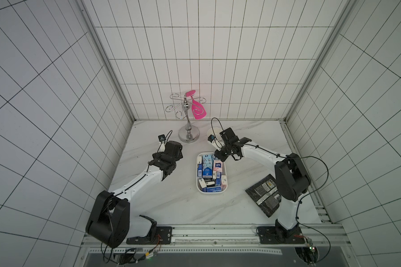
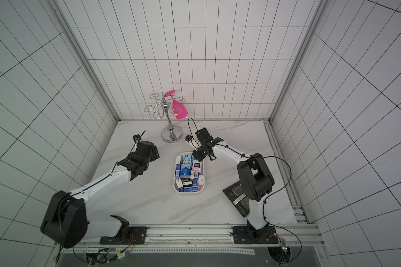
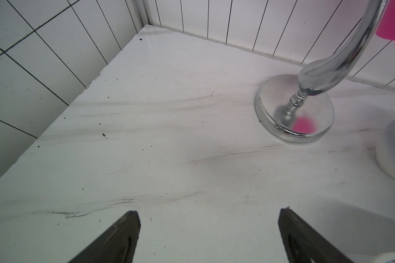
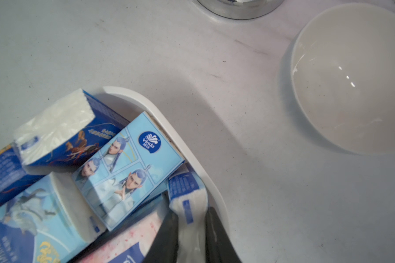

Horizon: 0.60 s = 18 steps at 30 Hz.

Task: Take the pocket tissues out of the storage box
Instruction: Pick up the pocket tissues from the storage box.

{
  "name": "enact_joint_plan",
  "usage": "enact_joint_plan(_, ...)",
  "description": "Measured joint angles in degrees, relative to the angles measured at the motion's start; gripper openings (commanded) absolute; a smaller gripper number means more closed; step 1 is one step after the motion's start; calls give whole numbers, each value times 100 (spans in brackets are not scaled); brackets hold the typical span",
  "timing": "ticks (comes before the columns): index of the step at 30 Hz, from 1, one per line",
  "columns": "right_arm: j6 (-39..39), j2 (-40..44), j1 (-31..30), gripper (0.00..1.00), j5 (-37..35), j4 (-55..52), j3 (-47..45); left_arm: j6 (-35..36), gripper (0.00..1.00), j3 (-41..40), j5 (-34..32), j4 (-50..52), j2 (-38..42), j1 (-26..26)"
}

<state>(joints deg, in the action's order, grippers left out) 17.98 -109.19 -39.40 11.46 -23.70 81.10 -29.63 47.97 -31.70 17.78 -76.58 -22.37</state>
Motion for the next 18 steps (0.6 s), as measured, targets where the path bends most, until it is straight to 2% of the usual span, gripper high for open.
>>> enact_joint_plan(7,-2,17,0,18,7,13,-15,-22,98,-11,-2,-9,28,0)
enact_joint_plan(9,-13,68,-2,15,-7,33,-68,-39,98,-11,-2,-9,28,0)
enact_joint_plan(11,-33,160,-2,12,-31,35,-118,-44,98,-11,-2,-15,28,0)
enact_joint_plan(18,-186,660,-2,10,-90,111,-205,-68,98,-22,-2,-37,28,4)
